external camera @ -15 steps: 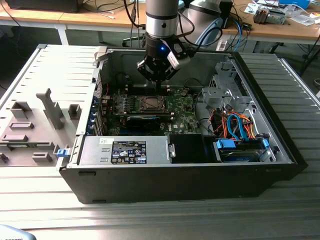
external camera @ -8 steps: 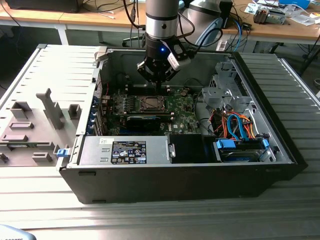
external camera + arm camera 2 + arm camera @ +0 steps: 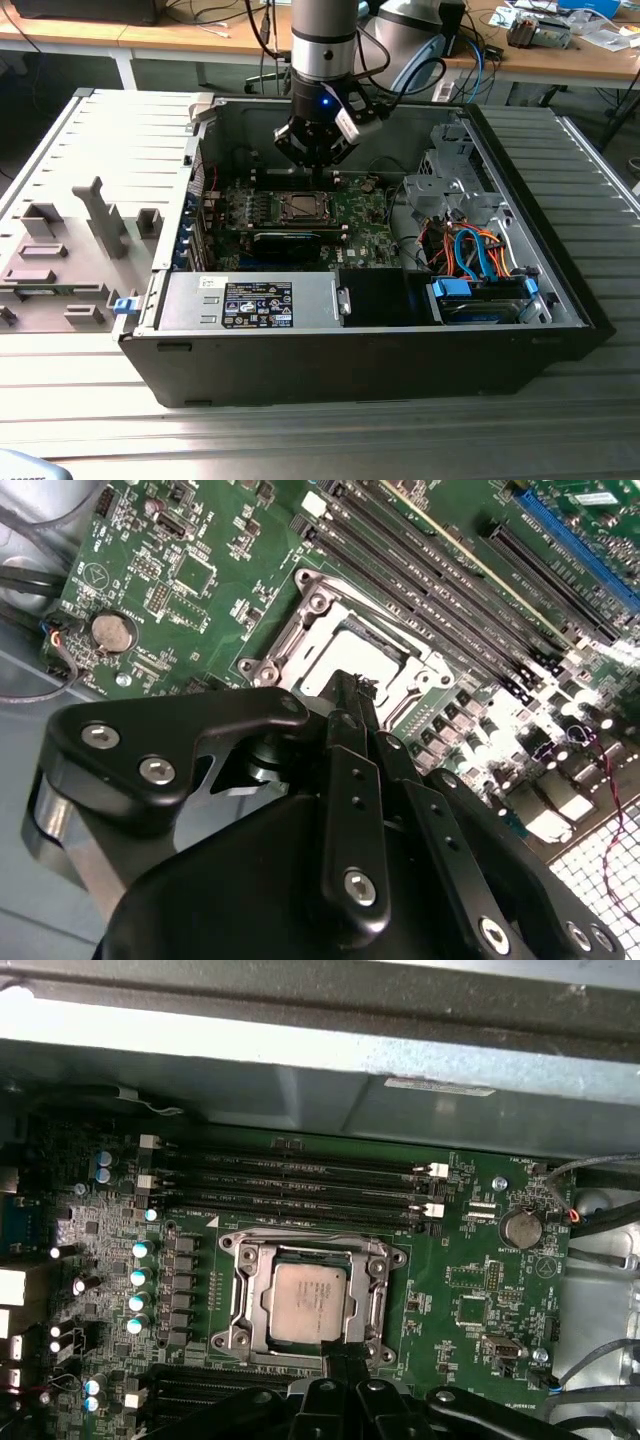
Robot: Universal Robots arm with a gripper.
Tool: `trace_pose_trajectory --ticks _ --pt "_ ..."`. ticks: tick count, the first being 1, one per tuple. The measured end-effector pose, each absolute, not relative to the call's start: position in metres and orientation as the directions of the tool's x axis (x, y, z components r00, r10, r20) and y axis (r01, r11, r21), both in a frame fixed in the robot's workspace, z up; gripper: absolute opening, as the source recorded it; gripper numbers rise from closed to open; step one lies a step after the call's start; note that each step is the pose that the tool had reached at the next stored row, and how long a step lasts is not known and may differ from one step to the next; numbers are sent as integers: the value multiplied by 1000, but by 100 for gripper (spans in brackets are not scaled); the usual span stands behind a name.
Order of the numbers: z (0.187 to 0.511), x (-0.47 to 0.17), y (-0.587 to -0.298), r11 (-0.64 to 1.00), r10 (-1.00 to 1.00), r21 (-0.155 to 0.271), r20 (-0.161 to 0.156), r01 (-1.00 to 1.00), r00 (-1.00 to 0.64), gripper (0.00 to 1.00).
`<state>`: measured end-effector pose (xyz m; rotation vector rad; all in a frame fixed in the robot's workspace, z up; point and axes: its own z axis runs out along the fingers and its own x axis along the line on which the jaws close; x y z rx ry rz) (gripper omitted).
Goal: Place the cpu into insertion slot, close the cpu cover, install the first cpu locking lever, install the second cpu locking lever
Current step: 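Install the second cpu locking lever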
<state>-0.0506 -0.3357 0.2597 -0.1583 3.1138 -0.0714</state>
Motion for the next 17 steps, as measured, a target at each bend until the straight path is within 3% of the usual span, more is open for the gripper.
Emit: trace_pose_trajectory --ticks 17 --pt "260 -51 -344 994 -102 -46 -21 -101 -995 11"
